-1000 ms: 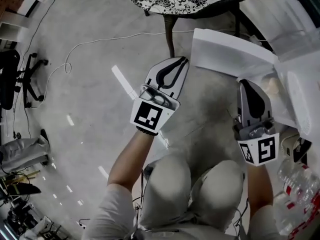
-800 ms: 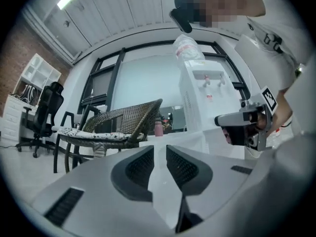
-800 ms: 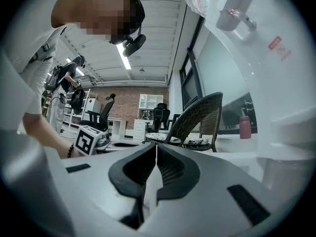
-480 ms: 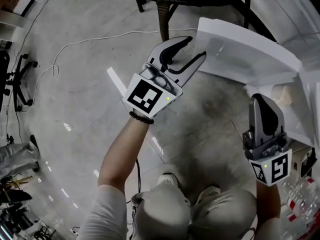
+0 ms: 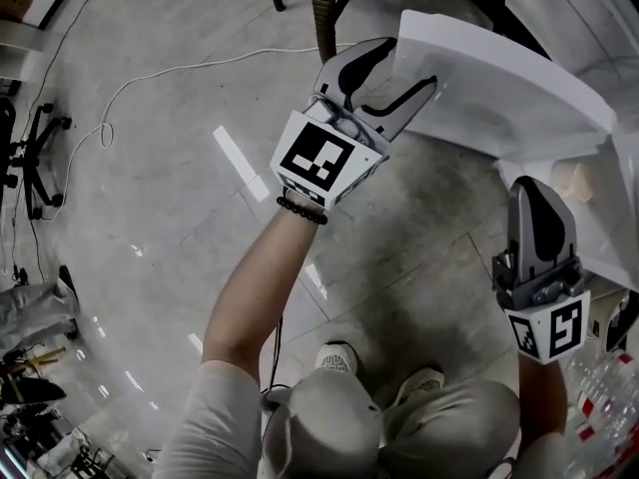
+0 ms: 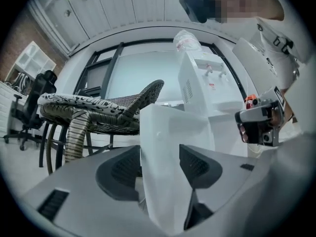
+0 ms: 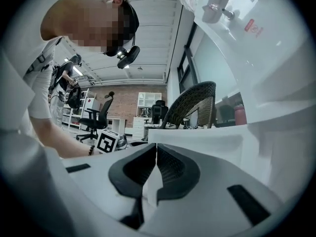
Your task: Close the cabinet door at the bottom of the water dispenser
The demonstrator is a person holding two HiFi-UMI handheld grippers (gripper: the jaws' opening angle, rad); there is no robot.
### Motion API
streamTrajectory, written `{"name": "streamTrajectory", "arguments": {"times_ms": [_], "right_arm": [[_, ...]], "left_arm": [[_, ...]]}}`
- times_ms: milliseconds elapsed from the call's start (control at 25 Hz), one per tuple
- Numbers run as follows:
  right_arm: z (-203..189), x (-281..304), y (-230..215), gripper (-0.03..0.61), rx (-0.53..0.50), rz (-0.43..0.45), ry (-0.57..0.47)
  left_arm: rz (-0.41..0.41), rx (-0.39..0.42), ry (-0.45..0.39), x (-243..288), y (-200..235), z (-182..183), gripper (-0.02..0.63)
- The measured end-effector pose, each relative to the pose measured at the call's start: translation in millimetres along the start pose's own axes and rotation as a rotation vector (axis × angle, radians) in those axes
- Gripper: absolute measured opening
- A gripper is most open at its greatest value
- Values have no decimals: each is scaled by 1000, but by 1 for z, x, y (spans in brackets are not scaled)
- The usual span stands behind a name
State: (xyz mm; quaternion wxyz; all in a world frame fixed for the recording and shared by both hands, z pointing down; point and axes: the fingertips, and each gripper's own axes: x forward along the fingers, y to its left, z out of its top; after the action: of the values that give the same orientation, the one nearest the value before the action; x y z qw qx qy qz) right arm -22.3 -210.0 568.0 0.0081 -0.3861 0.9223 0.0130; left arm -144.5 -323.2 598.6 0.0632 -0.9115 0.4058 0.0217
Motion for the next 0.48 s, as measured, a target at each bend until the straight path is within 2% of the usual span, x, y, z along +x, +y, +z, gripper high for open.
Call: {"name": "streamTrajectory", "arguments": {"times_ms": [240,320,480], "right_arm": [[-3,-2,1,17,3,1,0],[-4,-4,0,17,3,-4,0],[-12,-12,1,17,-7,-3,19]], "left_arm": [[-38,-28,23,13,3,-10,240],[-42,-35,21,10,4,-9,213],[-50,-20,10,-3,-7,-6,213]]}}
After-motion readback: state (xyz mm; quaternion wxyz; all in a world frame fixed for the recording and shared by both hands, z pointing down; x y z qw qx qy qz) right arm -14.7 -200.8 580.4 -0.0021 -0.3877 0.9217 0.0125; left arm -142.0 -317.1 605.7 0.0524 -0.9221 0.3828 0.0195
